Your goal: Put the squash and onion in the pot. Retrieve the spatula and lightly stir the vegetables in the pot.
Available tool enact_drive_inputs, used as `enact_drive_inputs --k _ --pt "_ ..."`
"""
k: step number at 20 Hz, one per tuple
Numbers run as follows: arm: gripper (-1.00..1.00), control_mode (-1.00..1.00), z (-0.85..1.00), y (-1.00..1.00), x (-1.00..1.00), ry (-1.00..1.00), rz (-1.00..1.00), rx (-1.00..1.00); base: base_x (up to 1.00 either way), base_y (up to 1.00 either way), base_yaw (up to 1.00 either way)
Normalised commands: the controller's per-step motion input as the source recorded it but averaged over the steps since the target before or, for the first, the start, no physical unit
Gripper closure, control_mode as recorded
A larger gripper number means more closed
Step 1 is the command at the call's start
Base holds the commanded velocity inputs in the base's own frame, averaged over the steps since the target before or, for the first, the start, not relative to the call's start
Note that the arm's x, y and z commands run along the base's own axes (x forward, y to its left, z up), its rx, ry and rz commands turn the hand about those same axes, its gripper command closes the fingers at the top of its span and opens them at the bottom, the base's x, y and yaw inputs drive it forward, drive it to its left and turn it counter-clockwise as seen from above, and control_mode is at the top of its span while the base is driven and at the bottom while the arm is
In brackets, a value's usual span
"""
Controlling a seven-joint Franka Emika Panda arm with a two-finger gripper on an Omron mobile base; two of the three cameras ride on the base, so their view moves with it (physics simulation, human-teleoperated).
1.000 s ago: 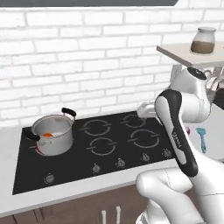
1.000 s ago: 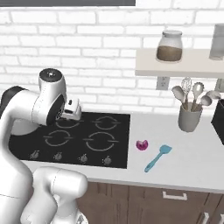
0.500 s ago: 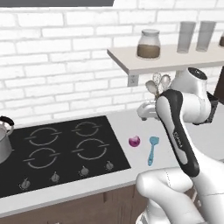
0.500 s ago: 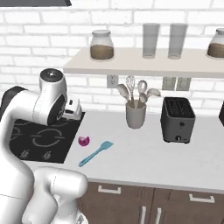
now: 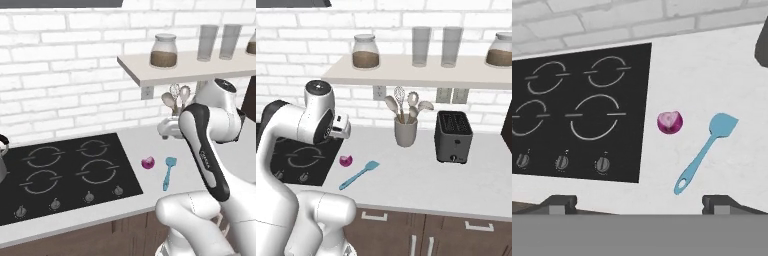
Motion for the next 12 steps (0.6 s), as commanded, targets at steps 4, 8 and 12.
enact_drive_inputs --k 4,8,12 --pt "-1.00 -1.00 -0.76 0.06 0.25 0.14 0.00 0.00 0.00 0.00 0.00" --pt "-1.00 -1.00 -0.92 0.23 0.38 0.07 0.00 -0.01 0.00 0.00 0.00" --pt "-1.00 -1.00 -0.80 0.14 0.42 0.02 0.00 -0.01 0.00 0.00 0.00"
